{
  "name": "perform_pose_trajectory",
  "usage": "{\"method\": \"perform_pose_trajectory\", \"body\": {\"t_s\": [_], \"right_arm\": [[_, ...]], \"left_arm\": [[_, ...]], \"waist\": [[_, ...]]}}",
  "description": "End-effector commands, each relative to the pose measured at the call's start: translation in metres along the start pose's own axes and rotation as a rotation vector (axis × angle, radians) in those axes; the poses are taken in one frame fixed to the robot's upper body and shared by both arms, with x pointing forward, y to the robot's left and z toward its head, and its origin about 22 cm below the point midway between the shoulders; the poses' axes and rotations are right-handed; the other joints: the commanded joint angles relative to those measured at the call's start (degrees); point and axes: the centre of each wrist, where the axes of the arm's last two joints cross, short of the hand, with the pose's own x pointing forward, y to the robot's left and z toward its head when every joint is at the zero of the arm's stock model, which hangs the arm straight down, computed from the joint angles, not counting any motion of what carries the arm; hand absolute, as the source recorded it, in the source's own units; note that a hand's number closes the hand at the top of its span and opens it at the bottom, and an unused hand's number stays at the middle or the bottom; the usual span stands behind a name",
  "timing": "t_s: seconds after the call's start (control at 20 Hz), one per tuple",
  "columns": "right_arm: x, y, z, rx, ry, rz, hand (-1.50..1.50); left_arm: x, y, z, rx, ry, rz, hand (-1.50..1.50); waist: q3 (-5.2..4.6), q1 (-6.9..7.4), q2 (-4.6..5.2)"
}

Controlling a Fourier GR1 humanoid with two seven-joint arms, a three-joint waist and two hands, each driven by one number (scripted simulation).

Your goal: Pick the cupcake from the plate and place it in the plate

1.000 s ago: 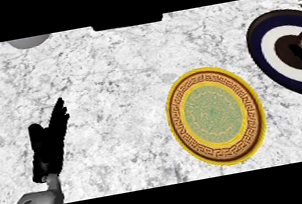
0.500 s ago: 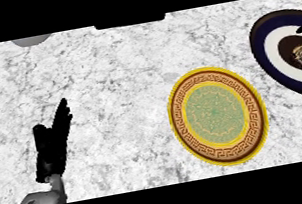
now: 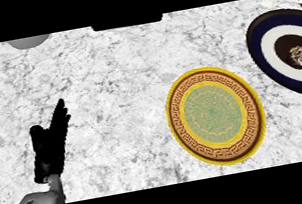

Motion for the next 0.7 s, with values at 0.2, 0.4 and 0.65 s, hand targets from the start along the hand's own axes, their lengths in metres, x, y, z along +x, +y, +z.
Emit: {"method": "perform_pose_trajectory", "body": {"t_s": [0.2, 0.4, 0.65], "right_arm": [[-0.016, -0.038, 0.039, -0.058, -0.037, -0.298, -1.50], [-0.018, -0.053, 0.052, -0.026, -0.069, -0.313, -1.50], [-0.028, -0.033, 0.060, -0.027, -0.106, -0.332, -1.50]], "left_arm": [[0.008, 0.005, 0.005, -0.019, -0.015, -0.001, 0.00], [0.013, -0.010, -0.005, -0.033, -0.010, 0.007, 0.00], [0.006, -0.004, 0.005, -0.017, -0.007, -0.008, 0.00]], "waist": [[0.05, 0.72, 0.27], [0.14, 0.70, 0.65], [0.08, 0.51, 0.14]]}}
